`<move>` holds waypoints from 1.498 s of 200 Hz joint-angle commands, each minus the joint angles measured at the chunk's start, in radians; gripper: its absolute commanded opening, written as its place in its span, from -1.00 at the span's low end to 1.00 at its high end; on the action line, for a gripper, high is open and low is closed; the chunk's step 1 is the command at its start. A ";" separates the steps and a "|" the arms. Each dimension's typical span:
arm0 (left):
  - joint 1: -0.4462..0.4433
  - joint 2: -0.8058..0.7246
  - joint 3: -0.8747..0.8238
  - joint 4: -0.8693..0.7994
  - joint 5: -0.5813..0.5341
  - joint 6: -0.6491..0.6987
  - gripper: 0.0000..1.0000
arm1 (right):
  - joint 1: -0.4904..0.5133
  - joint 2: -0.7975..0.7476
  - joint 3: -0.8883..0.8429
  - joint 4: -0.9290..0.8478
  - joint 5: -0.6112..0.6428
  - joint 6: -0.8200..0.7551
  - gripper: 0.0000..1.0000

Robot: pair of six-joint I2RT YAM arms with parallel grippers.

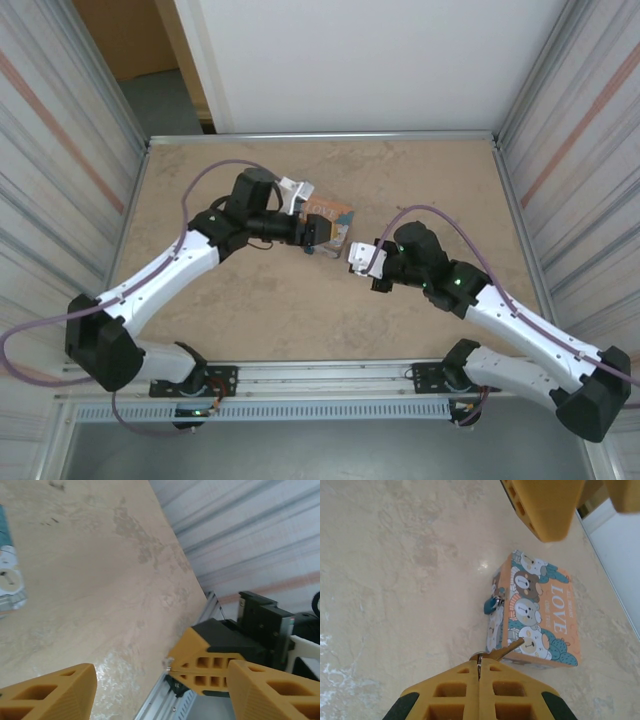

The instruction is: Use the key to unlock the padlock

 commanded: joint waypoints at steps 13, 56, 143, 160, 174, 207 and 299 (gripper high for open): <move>-0.047 0.054 0.060 -0.031 0.044 0.044 0.23 | 0.018 0.018 0.038 0.000 0.037 -0.037 -1.00; -0.072 0.102 0.079 -0.041 0.041 0.048 0.03 | 0.024 0.011 0.030 0.035 0.064 -0.022 -1.00; -0.080 0.143 0.106 -0.058 0.033 0.062 -0.31 | 0.029 -0.009 0.003 0.108 0.080 0.023 -1.00; -0.081 0.145 0.111 -0.058 0.030 0.064 -0.39 | 0.028 -0.008 0.003 0.112 0.083 0.025 -1.00; -0.080 0.145 0.113 -0.058 0.026 0.064 -0.50 | 0.029 -0.009 0.002 0.114 0.085 0.029 -1.00; -0.081 0.144 0.116 -0.059 0.018 0.064 -0.77 | 0.030 -0.006 -0.001 0.118 0.092 0.038 -1.00; -0.032 0.025 0.054 -0.048 -0.056 0.098 -1.00 | -0.066 -0.064 -0.029 0.137 -0.040 0.248 0.19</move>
